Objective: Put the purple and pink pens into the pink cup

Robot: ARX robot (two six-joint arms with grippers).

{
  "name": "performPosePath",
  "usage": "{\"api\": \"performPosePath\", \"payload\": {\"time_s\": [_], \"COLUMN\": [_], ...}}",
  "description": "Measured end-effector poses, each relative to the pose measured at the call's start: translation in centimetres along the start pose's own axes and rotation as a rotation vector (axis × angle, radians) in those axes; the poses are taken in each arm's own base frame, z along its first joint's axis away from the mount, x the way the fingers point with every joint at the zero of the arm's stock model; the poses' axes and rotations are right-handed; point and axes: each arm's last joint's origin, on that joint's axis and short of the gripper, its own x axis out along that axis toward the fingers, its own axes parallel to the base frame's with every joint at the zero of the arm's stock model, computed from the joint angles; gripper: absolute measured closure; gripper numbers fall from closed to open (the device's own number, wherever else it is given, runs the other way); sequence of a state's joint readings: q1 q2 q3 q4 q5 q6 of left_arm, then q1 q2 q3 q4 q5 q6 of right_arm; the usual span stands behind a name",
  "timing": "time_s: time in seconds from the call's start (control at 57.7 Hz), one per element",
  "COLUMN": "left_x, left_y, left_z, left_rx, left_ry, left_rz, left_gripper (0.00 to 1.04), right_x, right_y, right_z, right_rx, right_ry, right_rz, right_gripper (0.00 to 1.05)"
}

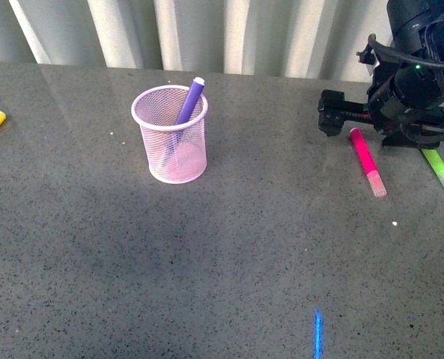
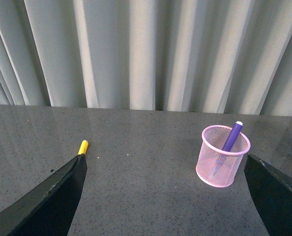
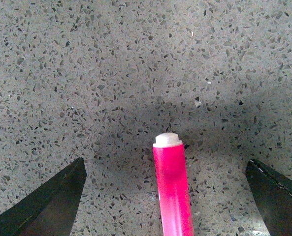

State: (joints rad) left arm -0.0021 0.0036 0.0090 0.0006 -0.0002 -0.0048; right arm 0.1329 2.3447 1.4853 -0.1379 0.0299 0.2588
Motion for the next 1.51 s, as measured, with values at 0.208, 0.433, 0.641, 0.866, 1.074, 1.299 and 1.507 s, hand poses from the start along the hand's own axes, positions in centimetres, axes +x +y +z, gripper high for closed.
{"api": "performPosePath", "payload": {"time_s": [0.208,0.433,0.641,0.866,1.074,1.299,1.507], "left_x": [0.0,0.0,0.0,0.0,0.0,0.0,0.0], "left_y": [0.0,0.0,0.0,0.0,0.0,0.0,0.0], "left_z": [0.0,0.0,0.0,0.0,0.0,0.0,0.0], "left_rx": [0.0,0.0,0.0,0.0,0.0,0.0,0.0], "left_ry": [0.0,0.0,0.0,0.0,0.0,0.0,0.0], "left_rz": [0.0,0.0,0.0,0.0,0.0,0.0,0.0], "left_gripper": [0.07,0.07,0.07,0.07,0.07,0.07,0.07], "right_x": [0.1,0.1,-0.2,-1.1,-2.1,-5.3,-9.1], "right_y": [0.6,1.7,2.8,2.7,2.2,1.6,2.9], "right_z": [0.0,-0.5,-0.9,-2.0,-2.5,-1.3,-0.1], "right_rx": [-0.016,-0.053,-0.077,-0.079,-0.112,-0.221,-0.289], "right_ry": [0.008,0.033,0.039,0.032,-0.051,-0.335,-0.631], "right_rz": [0.007,0.017,0.036,0.059,0.015,-0.06,0.137], "right_gripper": [0.32,0.67,0.93,0.94,0.94,0.94,0.94]}}
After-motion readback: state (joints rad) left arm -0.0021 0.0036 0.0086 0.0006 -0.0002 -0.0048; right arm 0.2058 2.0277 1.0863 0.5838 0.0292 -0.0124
